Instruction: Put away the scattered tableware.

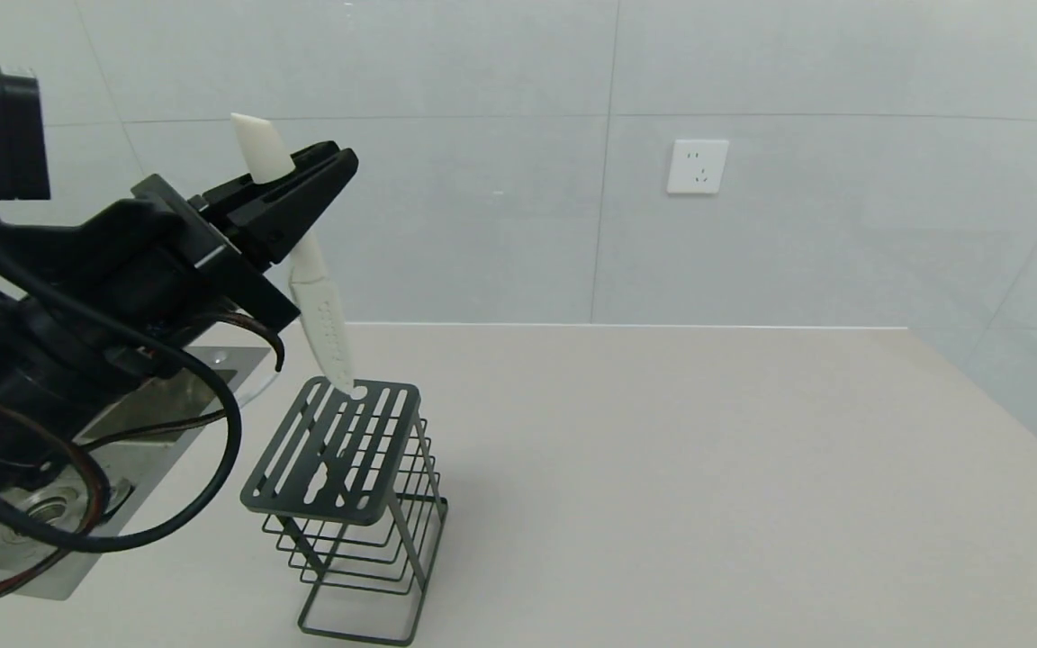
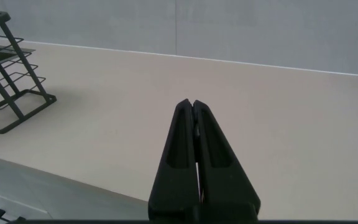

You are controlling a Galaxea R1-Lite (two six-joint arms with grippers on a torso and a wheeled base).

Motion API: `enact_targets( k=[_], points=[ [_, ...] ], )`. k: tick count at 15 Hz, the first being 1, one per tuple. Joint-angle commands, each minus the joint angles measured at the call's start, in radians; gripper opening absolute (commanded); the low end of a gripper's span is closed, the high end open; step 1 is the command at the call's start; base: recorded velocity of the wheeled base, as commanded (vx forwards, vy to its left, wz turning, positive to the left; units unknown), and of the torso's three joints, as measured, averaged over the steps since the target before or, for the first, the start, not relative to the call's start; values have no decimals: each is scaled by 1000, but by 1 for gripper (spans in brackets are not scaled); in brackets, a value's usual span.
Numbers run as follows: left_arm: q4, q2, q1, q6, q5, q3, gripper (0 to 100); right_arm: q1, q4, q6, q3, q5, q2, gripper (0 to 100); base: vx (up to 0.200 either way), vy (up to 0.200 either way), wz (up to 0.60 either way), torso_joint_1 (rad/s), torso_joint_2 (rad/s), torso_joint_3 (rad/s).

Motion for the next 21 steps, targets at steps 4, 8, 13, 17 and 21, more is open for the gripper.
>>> enact_targets(
  k=[4,8,13,17,21],
  points=[
    [-5,90,-3,14,5,-28,0,0,-1,-2,2,0,4,0,0,0,0,0,0,0],
    [-23,119,-46,-10,50,-20,0,0,-3,0,2,0,4,0,0,0,0,0,0,0],
    [-146,128,-83,-47,215,29,0,0,-3,1,2,0,4,0,0,0,0,0,0,0],
    [-170,156,-81,-42,214,40,0,0,-4,3,2,0,4,0,0,0,0,0,0,0],
    [-235,222,-76,-30,225,43,0,0,-6,3,2,2,4,0,0,0,0,0,0,0]
  ],
)
